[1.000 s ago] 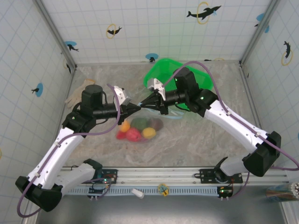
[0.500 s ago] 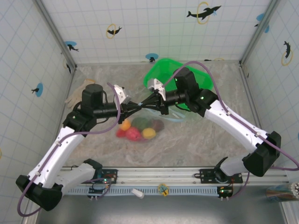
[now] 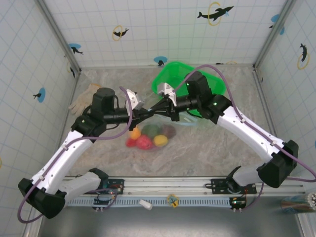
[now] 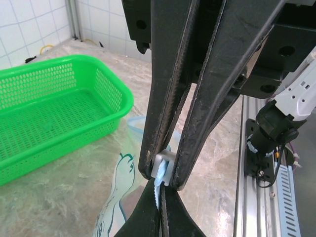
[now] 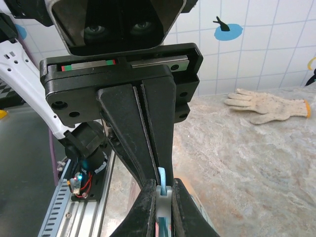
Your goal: Place the food in the zip-top bag and seal the zipper
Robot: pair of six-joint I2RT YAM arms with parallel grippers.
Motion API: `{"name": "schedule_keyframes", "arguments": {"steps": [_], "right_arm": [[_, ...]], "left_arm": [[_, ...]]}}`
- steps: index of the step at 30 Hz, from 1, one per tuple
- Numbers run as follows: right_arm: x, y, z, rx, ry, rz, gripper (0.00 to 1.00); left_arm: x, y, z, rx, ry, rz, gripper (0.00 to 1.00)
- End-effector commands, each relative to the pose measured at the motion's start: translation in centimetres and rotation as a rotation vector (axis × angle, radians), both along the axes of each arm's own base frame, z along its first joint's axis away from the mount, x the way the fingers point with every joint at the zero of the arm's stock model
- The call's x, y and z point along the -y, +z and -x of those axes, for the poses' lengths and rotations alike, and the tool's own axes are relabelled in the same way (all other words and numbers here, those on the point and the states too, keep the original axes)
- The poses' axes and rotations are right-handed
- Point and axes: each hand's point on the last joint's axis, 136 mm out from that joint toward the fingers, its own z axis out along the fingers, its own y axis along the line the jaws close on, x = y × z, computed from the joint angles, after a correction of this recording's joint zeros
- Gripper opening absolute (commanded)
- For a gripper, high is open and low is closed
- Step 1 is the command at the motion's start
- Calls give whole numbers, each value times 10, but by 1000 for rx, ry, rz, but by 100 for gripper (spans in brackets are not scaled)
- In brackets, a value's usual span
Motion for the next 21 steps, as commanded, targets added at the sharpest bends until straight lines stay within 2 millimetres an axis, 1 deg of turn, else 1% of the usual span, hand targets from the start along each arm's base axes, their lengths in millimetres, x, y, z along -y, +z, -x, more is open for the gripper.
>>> {"name": "schedule_keyframes", "arguments": {"steps": [1,6,12,14,17,21], "right_arm": [[12,1,-4,35,-46,-7,0],[27,-12,-15,27,-100,3,0],[37,-20,-17,24,-130,15,0],[41,-26,-18,26,-143,27,0],[47,-36,-17,31,-160,54,0],[62,-58,-16,26,-217,100,0]], "left_arm": [[-1,31,1,94,9,63,0],[-4,32,2,101,30,73,0],[-10,37,1,127,72,79,0],[-13,39,-4,138,111,73,0],[-23,42,-14,169,199,58,0],[-36,51,-19,220,291,64,0]]}}
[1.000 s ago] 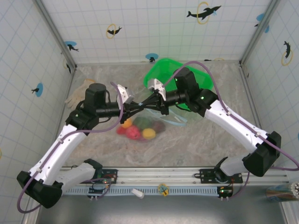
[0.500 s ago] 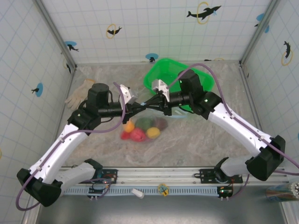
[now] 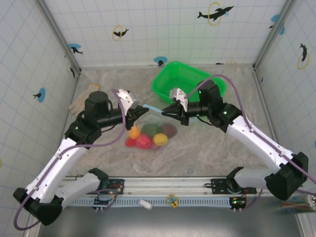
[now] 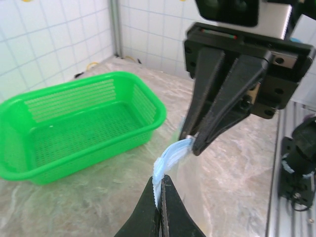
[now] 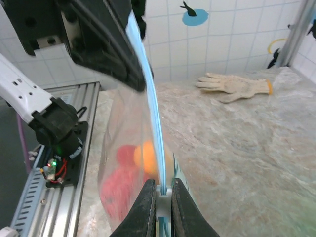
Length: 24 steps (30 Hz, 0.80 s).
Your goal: Place the food in the zip-top bag and seal the zipper
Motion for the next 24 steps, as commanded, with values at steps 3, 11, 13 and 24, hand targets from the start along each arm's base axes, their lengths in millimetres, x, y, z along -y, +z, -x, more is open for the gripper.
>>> {"name": "schedule_keyframes", "arguments": {"steps": [3,11,13,24], "right_arm": [[32,-42,-8,-30,-134,110,0],[66,-76,-15,-25,-300,215,0],[74,-81,-16,-31,-335,239,0],[128,-98,-30,27,-579,399,0]], "left_arm": [[-27,34,-15,147,197,55,0],[-56,45,-24,204,376,67,0],[-59,45,-24,205,388,71,0],[-66,19,-16,104,418,80,0]]}}
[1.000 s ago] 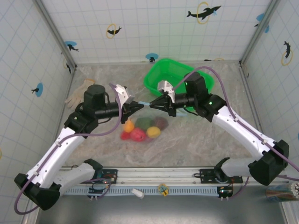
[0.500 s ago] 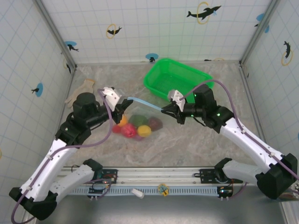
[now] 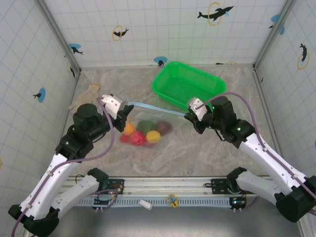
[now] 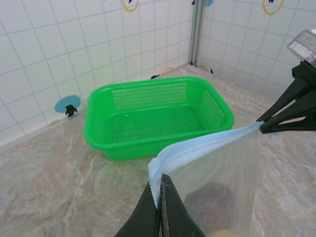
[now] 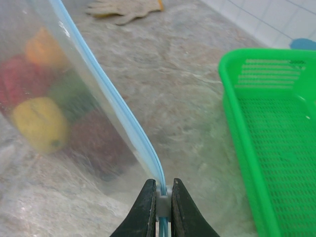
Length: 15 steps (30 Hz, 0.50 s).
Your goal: Place the food in the zip-top bag and seal the zipper
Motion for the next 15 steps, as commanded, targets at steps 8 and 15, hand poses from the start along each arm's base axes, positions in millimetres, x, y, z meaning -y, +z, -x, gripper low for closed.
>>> {"name": "schedule_keyframes", "arguments": {"steps": [8,15], "right_arm": [[49,-26,10,-68,-149,170,0],[40,9,32,-96,-65,159,0]], "left_arm": [[-11,2,14,-41,25,50,0],[18,-35,46,-323,-158,176,0]]}}
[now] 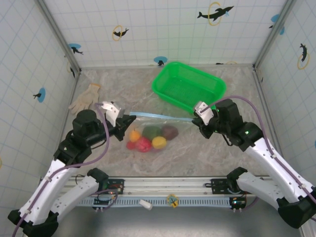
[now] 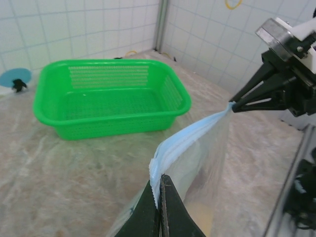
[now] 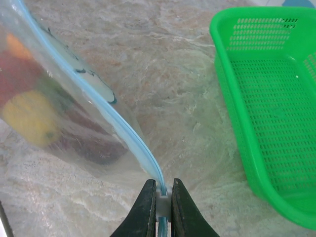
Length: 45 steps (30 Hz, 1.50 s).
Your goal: Place the food in the zip-top bag and seal the zipper
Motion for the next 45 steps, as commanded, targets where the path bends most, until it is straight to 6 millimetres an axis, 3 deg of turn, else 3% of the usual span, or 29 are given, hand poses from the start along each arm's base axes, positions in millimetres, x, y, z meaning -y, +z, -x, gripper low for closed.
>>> {"name": "schedule_keyframes", "arguments": {"steps": [1,6,10,11,13,15,20,23,26,30,33,35,38,39,42,43,45], "right_arm": [[11,10,11,-32,-11,86,0],[12,28,17,-46,-7,122,0],[3,26,7,-45,-14,118,1],[-1,28,1,-28,-28,102,8],[-6,41,-14,23,-76,61,34],[-12,58,-27,69,-107,21,47],[-10,80,-51,133,-190,26,52],[-2,89,-60,180,-246,33,55],[10,84,-67,170,-337,31,59],[21,58,-69,76,-477,-4,57],[34,49,-68,65,-578,-35,53],[41,42,-65,49,-615,-34,52],[40,26,-55,-16,-580,-21,56],[37,24,-51,-29,-559,-34,59],[39,25,-48,-18,-556,-72,63],[44,26,-48,-11,-578,-78,70],[51,27,-50,-7,-611,-83,99]], "left_arm": [[7,-20,9,-195,-13,89,0],[5,-33,11,-284,29,169,0],[0,-66,0,-368,117,160,0],[-5,-75,-7,-380,170,144,0],[-19,-86,-24,-369,299,113,0],[-33,-92,-41,-333,416,91,0],[-71,-111,-73,-279,689,-19,0],[-92,-135,-82,-300,826,-69,0],[-109,-168,-87,-396,938,-64,0],[-126,-230,-81,-652,1071,-83,0],[-124,-258,-80,-731,1104,-107,0],[-133,-269,-79,-781,1187,-149,0],[-119,-277,-86,-809,1119,-154,0],[-116,-277,-88,-804,1102,-151,5],[-121,-265,-98,-751,1121,-165,12],[-122,-258,-101,-734,1128,-165,16],[-124,-240,-105,-692,1127,-157,41]]}}
